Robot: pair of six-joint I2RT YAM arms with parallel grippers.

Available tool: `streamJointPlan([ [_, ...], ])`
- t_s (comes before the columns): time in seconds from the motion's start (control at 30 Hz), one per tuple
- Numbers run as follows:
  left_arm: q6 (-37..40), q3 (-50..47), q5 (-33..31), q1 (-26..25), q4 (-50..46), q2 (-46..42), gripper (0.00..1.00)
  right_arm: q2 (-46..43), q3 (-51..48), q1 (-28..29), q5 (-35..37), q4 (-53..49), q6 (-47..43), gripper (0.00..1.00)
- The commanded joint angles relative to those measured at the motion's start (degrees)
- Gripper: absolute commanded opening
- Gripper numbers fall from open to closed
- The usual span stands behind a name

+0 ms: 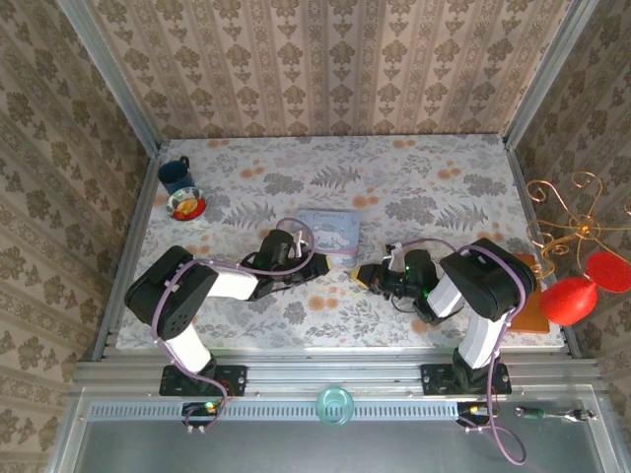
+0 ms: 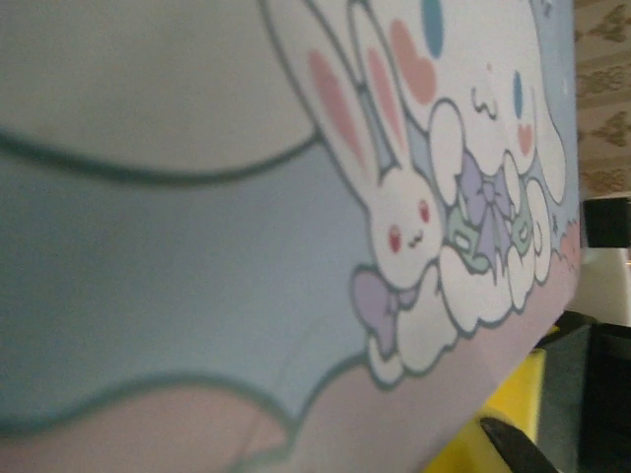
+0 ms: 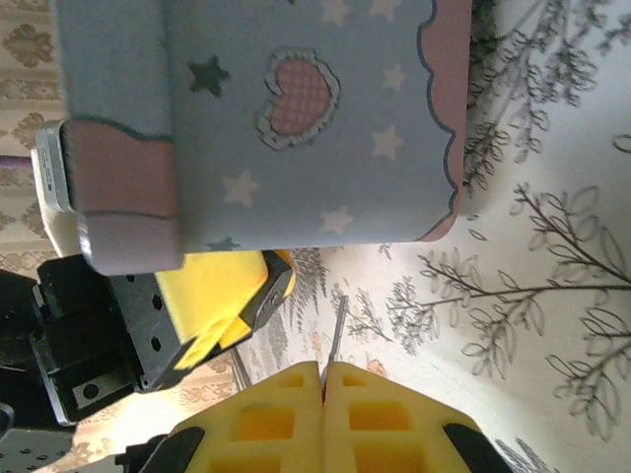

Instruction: Unlock the padlock with the key

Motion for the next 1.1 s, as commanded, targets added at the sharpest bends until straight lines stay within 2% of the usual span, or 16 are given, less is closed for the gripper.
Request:
streamJointPlan([
  [0.0,3.01,1.74,-2.99,0.03,-8.29,-1.80,0.20,-2.39,-0.61,0.46,0.96,-5.36,-4.62,0.00],
  [0.27,8.47,2.77,-9.49,-0.74,-18.78,-4.39,0.35,-9.72,0.19,2.04,3.26,-18.56,-11.42,0.00],
  [0.47,12.24,6.04,-25.10,-5.41,-34.57,-9.70,0.44,-13.68,0.55,3.67,5.41,-24.13,-13.91,0.00],
  [0.63,11.36,7.84,-28.51,-8.83,-35.83,-9.42,0.47,-16.33,0.60,4.70,6.95,-27.05,-15.46,0.00],
  [0.8,11.33,10.17,-27.82,-10.44,-31.80,-5.29,0.52,-17.26,0.68,5.56,7.58,-27.24,-15.73,0.00],
  [1.07,13.93,18.81,-36.54,-11.47,-41.93,1.38,0.51,-17.44,-0.28,6.37,7.66,-24.58,-15.96,0.00],
])
